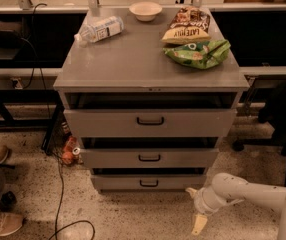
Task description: Open bottom drawer
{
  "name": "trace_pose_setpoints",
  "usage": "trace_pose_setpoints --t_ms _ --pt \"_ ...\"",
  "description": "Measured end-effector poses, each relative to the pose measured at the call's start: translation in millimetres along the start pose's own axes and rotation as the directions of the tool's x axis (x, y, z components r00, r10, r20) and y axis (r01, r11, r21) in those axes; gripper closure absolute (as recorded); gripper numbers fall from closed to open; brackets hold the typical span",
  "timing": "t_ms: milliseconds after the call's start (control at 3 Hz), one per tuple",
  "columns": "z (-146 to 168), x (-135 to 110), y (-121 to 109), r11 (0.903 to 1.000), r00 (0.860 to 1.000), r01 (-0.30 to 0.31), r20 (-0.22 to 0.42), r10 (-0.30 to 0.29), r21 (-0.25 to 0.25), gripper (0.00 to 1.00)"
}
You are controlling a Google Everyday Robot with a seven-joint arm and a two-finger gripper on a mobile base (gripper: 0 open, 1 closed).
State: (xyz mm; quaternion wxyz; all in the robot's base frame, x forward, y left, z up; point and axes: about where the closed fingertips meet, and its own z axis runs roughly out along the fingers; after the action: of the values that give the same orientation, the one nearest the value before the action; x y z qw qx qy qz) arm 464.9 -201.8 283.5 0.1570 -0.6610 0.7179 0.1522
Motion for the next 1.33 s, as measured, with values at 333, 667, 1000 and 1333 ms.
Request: trace_pose_setpoints --t_ms 333,667,1000,1333 --pt "0.1 0.0 0.0 1.0000 1.000 0.000 0.000 0.000 0.000 0.00" --pt "20.7 4.9 -3.5 0.9982 0.998 0.059 -0.021 -0.059 0.001 0.00" --pt "52.1 9.0 -15.3 0.9867 0.987 0.162 -0.018 -0.162 0.008 0.00" --pt "70.0 4.9 -35.0 0.9627 0.964 0.261 0.025 -0.263 0.071 0.00"
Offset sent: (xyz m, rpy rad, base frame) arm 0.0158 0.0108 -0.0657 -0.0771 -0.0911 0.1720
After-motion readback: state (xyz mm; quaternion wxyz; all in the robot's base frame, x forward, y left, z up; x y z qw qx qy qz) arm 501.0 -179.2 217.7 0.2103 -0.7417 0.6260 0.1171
